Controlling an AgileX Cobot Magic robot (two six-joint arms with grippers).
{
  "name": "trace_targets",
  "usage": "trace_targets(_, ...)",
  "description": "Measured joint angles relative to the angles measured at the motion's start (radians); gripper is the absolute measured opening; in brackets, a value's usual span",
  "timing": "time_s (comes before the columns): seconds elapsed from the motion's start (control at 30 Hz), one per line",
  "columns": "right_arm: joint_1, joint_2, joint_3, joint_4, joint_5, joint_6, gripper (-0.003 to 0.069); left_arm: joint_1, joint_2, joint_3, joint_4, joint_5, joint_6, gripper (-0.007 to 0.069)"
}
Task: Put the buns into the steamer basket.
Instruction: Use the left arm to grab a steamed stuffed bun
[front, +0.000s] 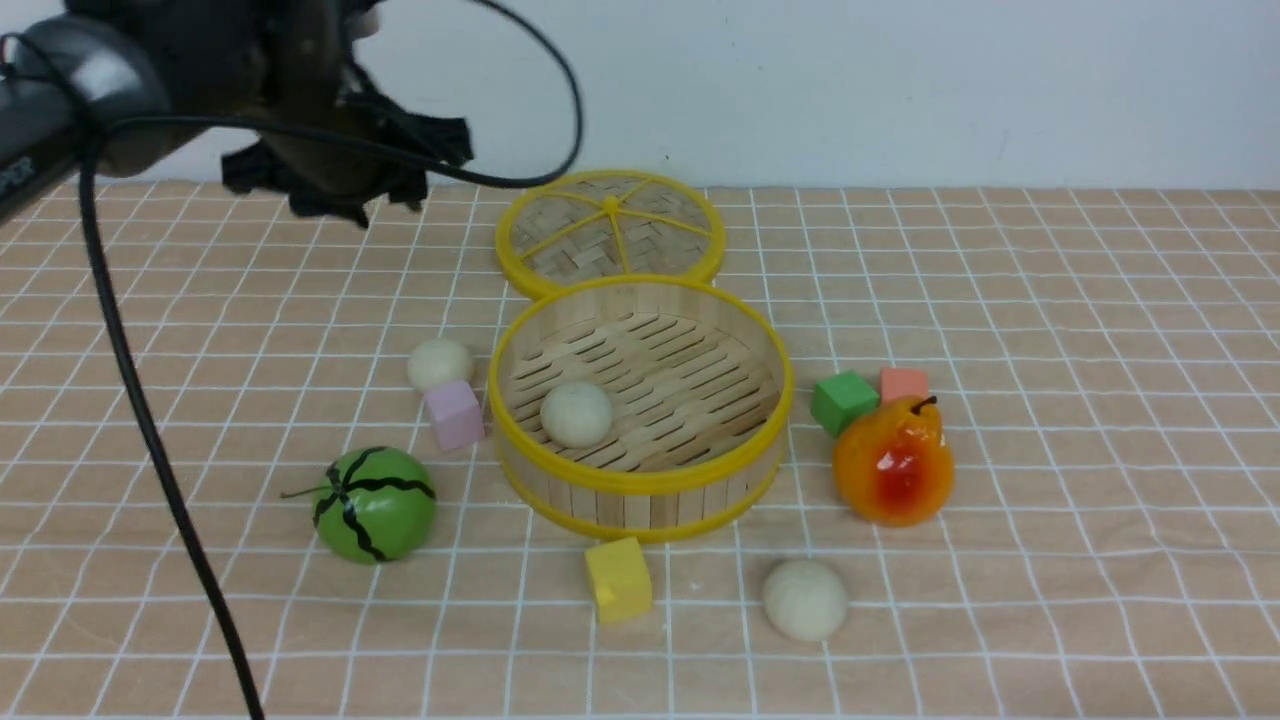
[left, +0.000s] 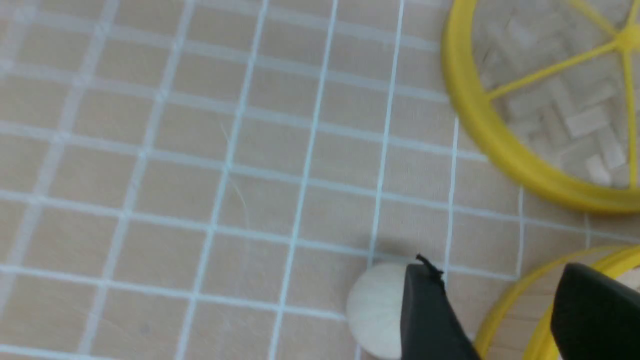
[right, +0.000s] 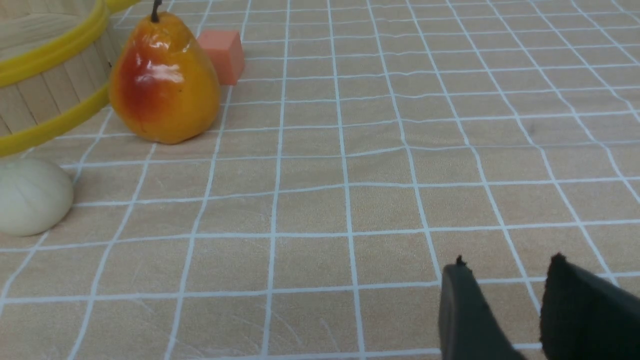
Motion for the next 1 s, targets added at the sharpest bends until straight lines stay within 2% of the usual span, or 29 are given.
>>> trace_targets(0.03, 0.0, 0.0, 0.0, 0.0, 0.0, 0.0, 0.0239, 0.003, 0.002, 0.0, -0.011, 0.0, 0.006, 0.034)
trace_targets(0.1, 0.0, 0.0, 0.0, 0.0, 0.0, 0.0, 0.0239, 0.022, 0.042, 0.0, -0.118, 0.001, 0.08, 0.034)
trace_targets(0.23, 0.0, 0.0, 0.0, 0.0, 0.0, -0.001, 0.0239, 0.024, 0.111, 0.0, -0.179, 0.0, 0.157, 0.034)
trace_targets(0.83, 0.0, 0.0, 0.0, 0.0, 0.0, -0.003, 0.0239, 0.024, 0.205, 0.0, -0.148, -0.037, 0.166, 0.034)
trace_targets(1.0, 0.0, 0.0, 0.0, 0.0, 0.0, -0.003, 0.0239, 0.024, 0.21, 0.0, -0.148, -0.038, 0.164, 0.0314)
